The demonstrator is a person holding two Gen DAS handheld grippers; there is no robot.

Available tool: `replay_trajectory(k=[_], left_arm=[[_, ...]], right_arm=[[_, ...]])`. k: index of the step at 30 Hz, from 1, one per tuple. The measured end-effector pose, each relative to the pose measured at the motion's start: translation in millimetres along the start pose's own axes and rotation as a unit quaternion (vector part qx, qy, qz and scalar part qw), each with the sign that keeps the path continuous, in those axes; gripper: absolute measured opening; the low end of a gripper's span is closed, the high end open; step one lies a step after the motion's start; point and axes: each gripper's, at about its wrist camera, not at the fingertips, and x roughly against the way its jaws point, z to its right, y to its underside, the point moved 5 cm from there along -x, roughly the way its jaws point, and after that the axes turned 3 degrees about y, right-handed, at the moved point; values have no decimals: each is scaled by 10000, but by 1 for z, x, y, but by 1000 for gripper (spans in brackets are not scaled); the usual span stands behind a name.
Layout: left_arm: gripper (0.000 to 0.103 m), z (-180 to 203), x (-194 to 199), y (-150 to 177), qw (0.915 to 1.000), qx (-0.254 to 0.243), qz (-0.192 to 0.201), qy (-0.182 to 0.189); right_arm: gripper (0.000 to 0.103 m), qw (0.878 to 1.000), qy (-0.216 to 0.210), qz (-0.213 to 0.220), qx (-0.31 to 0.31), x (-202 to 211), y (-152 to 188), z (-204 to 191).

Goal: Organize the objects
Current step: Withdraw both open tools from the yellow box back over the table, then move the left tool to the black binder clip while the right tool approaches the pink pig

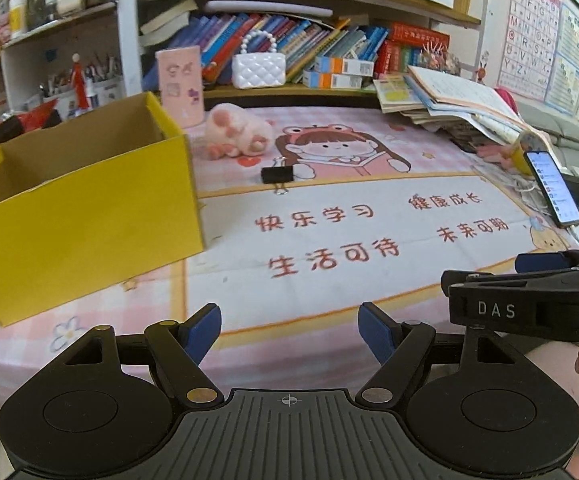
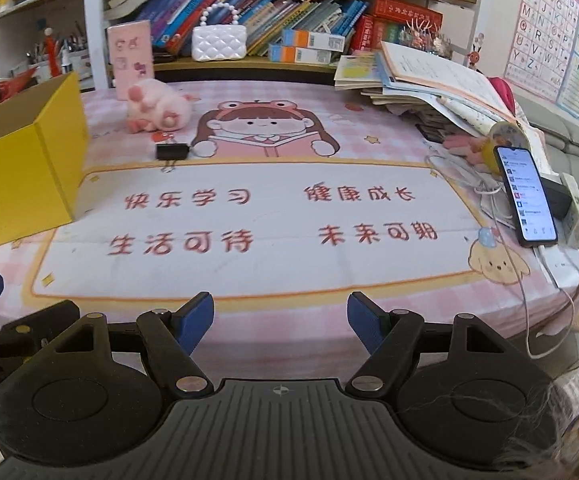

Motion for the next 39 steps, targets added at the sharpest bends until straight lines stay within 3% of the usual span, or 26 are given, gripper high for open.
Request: replay_trajectory(k=[5, 24, 39], left_arm=[[78, 6, -24, -18, 9999, 106, -29, -70], [74, 11, -124, -99, 9941, 540, 162, -932], [66, -9, -203, -117, 9873, 914, -185, -1284]], right_arm=[[72, 9998, -168, -24, -67, -23, -22, 13], [74, 9975, -631, 300, 71, -99, -119, 39], [76, 9952, -907, 243, 258, -131, -149, 45]])
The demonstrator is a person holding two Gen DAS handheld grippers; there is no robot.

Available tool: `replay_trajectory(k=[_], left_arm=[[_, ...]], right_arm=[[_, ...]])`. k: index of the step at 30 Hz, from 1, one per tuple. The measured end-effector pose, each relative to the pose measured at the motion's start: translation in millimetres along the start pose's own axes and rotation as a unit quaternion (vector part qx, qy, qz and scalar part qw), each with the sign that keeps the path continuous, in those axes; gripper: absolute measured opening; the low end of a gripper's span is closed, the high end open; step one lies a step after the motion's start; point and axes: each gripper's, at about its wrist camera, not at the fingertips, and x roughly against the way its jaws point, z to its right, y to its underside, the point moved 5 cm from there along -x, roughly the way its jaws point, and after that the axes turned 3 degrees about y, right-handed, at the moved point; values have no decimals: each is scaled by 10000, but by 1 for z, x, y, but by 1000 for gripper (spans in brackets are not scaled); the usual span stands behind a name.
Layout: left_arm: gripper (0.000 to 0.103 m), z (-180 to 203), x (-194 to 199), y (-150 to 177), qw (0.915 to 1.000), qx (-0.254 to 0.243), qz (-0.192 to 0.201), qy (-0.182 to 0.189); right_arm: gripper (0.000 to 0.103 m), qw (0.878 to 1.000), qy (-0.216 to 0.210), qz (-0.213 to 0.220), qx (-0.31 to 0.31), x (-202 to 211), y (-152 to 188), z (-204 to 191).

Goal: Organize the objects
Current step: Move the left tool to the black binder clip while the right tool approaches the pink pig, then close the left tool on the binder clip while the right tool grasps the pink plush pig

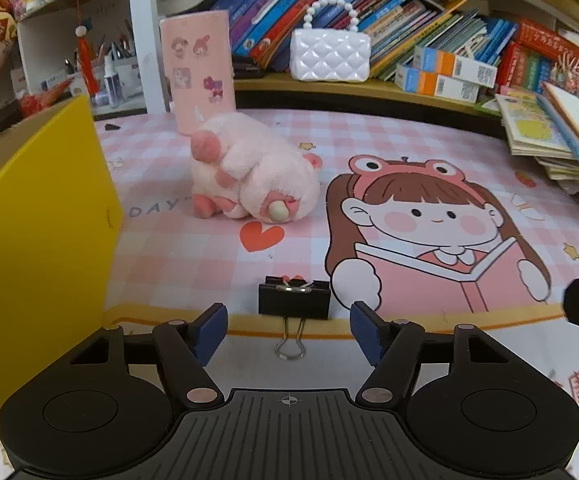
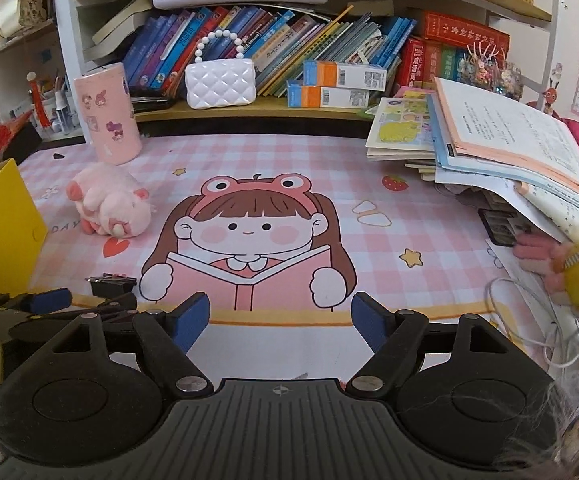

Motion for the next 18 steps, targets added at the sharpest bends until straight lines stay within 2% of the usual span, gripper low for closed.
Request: replay_trajectory(k=[5, 7, 8, 12, 16, 18], left_arm=[[59, 2, -10, -4, 10000, -7, -4, -55], [48, 1, -12, -7, 10000, -21, 41, -52], [38, 2, -12, -7, 10000, -49, 70, -16], [38, -2, -5, -6, 9998, 21, -1, 191], [38, -15, 26, 5, 9993, 215, 40, 314], [38, -25, 45, 13, 9987, 351, 29, 376]], right_arm=[[77, 10000, -68, -21, 27, -8, -6, 1], [78, 9999, -118, -10, 83, -10, -8, -1], [78, 9998, -148, -2, 120, -12, -9, -2], [79, 9987, -386, 43, 328, -20, -16, -14], [81, 9953, -731, 16, 640, -37, -27, -35], [82, 9907, -1058, -28, 852, -50, -34, -54]])
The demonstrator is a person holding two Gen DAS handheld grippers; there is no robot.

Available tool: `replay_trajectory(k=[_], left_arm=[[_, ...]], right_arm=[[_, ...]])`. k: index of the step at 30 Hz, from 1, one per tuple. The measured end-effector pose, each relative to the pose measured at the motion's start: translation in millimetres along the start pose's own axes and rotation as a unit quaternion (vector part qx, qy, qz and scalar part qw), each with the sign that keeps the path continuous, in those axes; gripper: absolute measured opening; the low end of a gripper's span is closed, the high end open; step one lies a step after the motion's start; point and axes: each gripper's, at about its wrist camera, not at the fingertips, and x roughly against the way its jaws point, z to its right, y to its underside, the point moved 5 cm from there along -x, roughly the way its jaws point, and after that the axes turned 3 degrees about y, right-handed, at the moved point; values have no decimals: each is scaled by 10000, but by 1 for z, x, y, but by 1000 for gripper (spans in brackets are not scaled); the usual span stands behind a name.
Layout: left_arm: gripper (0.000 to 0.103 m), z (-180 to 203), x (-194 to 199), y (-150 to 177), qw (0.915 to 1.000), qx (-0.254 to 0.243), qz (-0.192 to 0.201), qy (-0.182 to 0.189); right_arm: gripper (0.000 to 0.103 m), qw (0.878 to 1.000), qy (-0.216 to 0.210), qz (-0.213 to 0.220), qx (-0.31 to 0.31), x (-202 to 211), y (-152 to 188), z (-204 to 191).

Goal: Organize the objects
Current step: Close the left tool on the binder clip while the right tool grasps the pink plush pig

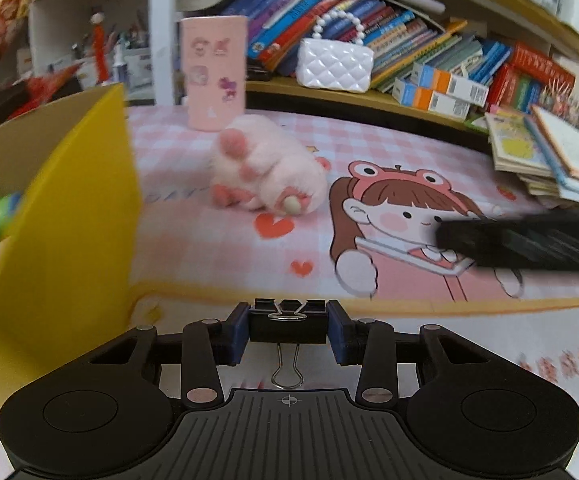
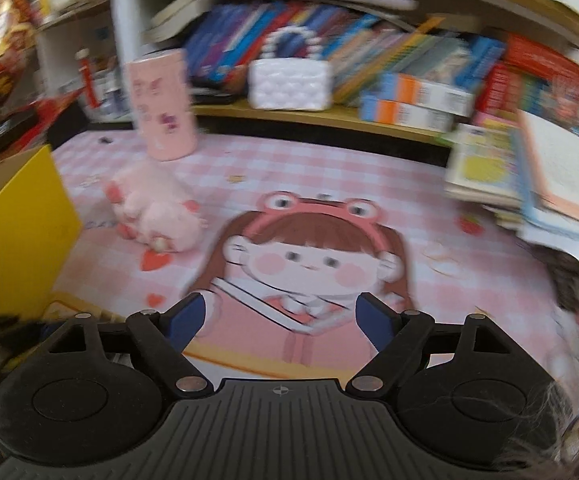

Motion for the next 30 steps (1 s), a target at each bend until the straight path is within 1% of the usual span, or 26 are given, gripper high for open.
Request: replay_trajectory(k=[3, 5, 7, 9, 11, 15, 17, 18, 19, 20, 21, 22, 24, 26, 30], left_arm=[[38, -13, 31, 9, 9996, 269, 29, 34], [38, -21, 46, 12, 9992, 398, 35, 15], [38, -27, 60, 16, 9988, 490, 43, -85], [38, -34, 70, 18, 9978, 648, 60, -137], [38, -38, 77, 21, 9973, 688, 105, -227], [38, -45, 89, 27, 9966, 706, 140, -405], [38, -49, 95, 31, 9964, 708, 151, -451], [38, -51, 97, 33, 9962, 720, 156, -462], [38, -53, 99, 34, 9961, 735, 157, -470], [38, -54, 101, 36, 9960, 742, 161, -472], [38, -55, 102, 37, 9960, 745, 167, -470], [38, -57, 104, 38, 9961, 735, 186, -460], [38, -58, 108, 38, 9964, 692, 230, -424], [38, -60, 111, 39, 9967, 656, 294, -367], [38, -68, 118, 40, 9969, 629, 410, -241]], right_arm=[[87, 9974, -496, 26, 528, -28, -15, -26], [94, 9934, -654, 125, 934, -46, -25, -44], [95, 9894, -690, 178, 1267, -66, -36, -62], [96, 9864, -751, 174, 1452, -83, -45, -75], [96, 9832, -795, 196, 1632, -98, -52, -86], [96, 9781, -672, 115, 1967, -124, -59, -103], [96, 9768, -627, 126, 2043, -130, -58, -104], [95, 9764, -647, 144, 2057, -131, -58, -104], [91, 9767, -700, 152, 2023, -131, -57, -104], [79, 9779, -762, 142, 1942, -130, -56, -103], [71, 9801, -728, 140, 1841, -127, -56, -100], [66, 9817, -708, 123, 1765, -124, -55, -97], [63, 9842, -739, 124, 1602, -111, -52, -93], [63, 9880, -746, 336, 1312, -91, -49, -86], [63, 9950, -608, 541, 578, -36, -38, -74]])
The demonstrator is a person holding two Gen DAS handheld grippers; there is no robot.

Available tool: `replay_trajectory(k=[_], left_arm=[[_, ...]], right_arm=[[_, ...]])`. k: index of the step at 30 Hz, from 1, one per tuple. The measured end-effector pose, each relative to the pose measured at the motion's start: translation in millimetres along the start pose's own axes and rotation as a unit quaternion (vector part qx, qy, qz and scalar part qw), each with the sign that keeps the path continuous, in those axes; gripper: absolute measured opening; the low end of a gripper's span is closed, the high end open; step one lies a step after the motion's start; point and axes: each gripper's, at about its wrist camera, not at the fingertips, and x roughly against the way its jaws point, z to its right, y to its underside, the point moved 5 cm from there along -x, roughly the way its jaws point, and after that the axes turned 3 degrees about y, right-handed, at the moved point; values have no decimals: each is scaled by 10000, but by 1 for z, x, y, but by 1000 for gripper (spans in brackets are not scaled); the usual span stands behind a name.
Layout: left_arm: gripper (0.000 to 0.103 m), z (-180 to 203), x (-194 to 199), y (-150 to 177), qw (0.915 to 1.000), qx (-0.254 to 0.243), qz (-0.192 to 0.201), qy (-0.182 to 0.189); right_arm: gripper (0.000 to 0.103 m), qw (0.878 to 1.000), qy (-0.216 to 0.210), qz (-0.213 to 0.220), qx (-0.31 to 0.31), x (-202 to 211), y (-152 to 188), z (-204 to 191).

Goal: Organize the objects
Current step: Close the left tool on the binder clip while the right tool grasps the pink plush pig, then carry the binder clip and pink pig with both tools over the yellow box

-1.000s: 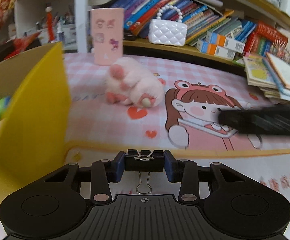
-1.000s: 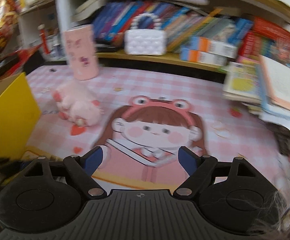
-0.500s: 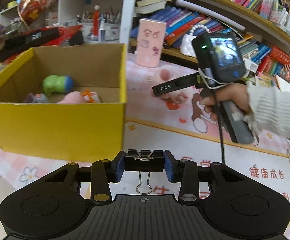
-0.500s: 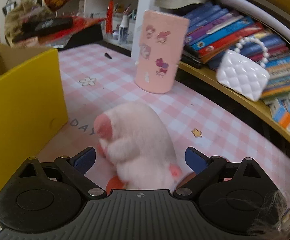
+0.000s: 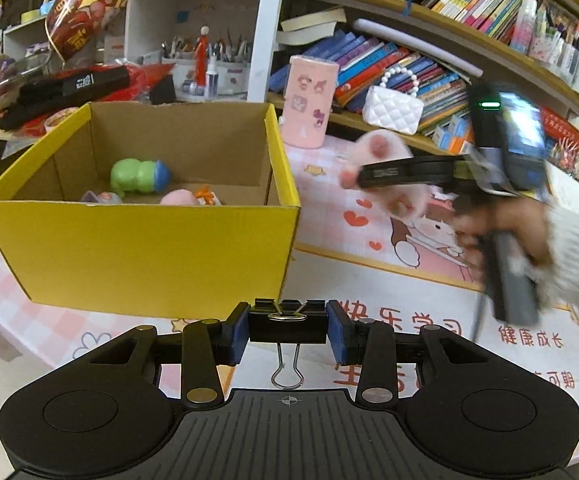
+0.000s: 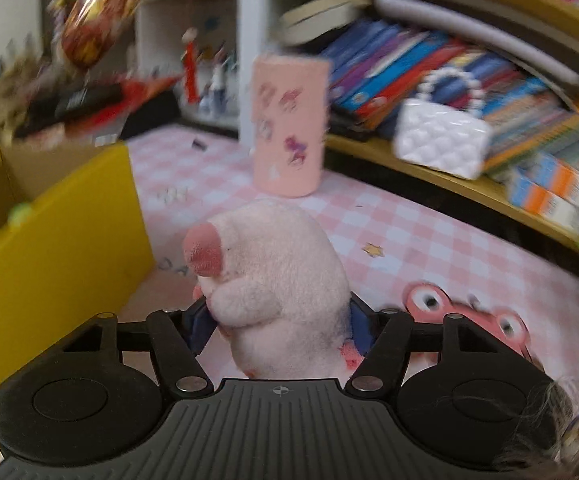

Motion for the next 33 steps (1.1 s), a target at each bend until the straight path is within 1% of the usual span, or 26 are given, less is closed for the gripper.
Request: replay_trajectory(k=[3, 6, 9, 12, 17, 20, 24, 27, 33], left_arm=[[38, -8, 4, 2, 9999, -60, 26, 105], [38, -16, 9, 7, 9997, -58, -9, 247], [38, -24, 13, 11, 9994, -98, -19, 345], [38, -34, 20, 15, 9992, -144, -42, 362], [38, -56, 36, 30, 9992, -244, -94, 304], [38, -68, 47, 39, 9991, -295, -136, 271], [38, -84, 62, 50, 9990, -358, -169, 207], [38, -96, 73, 58, 9989, -394, -179, 161], [38, -119, 93, 68, 9990, -410, -159, 77]], right_arm=[[63, 9984, 174, 155, -517, 47, 9, 1], [63, 9929, 475, 286, -1048, 89, 23, -1], [63, 9868, 666, 209, -1463, 120, 42, -10], [63, 9841, 751, -50, -1606, 139, 63, -31], [64, 9829, 571, -391, -1704, 157, 93, -74], [64, 9857, 528, -561, -1500, 164, 106, -101], [64, 9890, 377, -683, -1254, 172, 117, -136], [64, 9913, 245, -699, -1092, 177, 122, -160], [64, 9927, 108, -719, -965, 184, 131, -196]])
